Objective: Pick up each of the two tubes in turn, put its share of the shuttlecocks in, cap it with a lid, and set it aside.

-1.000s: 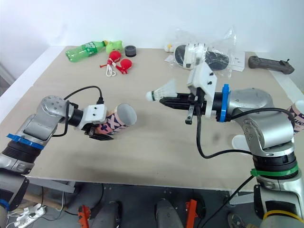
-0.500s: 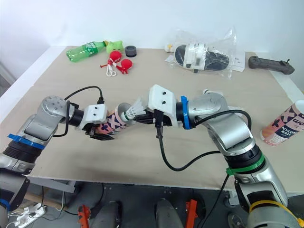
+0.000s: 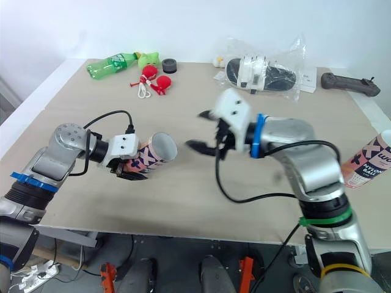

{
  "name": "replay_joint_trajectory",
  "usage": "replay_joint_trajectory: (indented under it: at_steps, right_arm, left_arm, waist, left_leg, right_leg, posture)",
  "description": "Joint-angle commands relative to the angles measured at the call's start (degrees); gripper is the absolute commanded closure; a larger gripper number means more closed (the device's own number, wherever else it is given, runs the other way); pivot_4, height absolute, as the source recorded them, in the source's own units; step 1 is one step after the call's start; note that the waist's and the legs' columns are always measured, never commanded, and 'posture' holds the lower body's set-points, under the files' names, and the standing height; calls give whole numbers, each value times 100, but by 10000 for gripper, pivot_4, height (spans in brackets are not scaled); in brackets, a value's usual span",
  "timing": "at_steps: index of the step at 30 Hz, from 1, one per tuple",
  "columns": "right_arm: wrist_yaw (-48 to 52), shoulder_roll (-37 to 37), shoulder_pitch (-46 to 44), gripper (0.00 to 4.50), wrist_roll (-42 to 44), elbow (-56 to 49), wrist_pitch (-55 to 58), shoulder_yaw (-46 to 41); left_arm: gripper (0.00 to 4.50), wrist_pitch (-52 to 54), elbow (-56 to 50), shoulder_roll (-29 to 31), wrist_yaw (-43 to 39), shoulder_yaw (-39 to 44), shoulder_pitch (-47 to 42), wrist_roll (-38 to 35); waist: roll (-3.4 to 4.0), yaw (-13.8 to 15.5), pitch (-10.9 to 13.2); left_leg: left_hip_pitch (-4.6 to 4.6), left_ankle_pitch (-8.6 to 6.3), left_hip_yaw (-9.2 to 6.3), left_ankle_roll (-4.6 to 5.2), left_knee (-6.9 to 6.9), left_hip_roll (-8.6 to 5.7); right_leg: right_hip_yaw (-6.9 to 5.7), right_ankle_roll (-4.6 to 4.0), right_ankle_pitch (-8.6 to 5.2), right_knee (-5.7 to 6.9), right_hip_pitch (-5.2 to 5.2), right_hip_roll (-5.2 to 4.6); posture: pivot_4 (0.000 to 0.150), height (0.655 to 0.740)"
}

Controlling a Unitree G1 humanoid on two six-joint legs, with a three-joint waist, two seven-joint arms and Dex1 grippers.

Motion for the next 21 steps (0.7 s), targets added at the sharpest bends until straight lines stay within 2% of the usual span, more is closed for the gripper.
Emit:
replay_joint_trajectory:
  at_steps: [1, 5, 12, 16, 21]
  right_arm:
    - [-863, -187, 129, 1709, -362, 495, 231, -808]
    - [-1299, -400, 558, 1709, -439, 863, 531, -1544]
    - [-1538, -565, 1701, 1709, -312, 694, 1040, -2550]
    - [-1589, -483, 2067, 1709, -277, 692, 1167, -2660]
    - [-1753, -153, 1978, 1709, -302, 1083, 881, -2396]
  left_arm:
    - [13667, 11, -104, -11, 3, 27, 5, -26]
    - [13667, -3, -56, -63, 16, 9, -34, -16]
    - [13667, -11, -98, -60, -8, 9, 37, -28]
    - [13667, -22, -97, -71, -16, -10, 41, -20]
    - [13667, -57, -67, -112, -7, -42, 7, 16]
  waist:
    - [1, -2, 0]
    - [1, 18, 1]
    - [3, 21, -1]
    - [4, -3, -1]
    - [4, -32, -1]
  left_leg:
    - [1, 0, 0, 0, 0, 0]
    - [0, 1, 0, 2, -2, -2]
    - [2, 0, 1, 4, -6, -5]
    - [7, 2, 1, 6, -5, -6]
    - [12, 12, 2, 20, -5, -6]
  right_leg:
    - [0, -1, 0, 0, 0, 0]
    - [0, -7, 3, 1, 2, -1]
    - [4, -5, -1, 1, 3, -3]
    - [5, 1, -4, 1, 5, -3]
    - [5, 2, 7, 1, 8, -2]
  posture:
    - [1500, 7400]
    - [1500, 7400]
    - [1500, 7400]
    - [1500, 7400]
    - [1500, 7400]
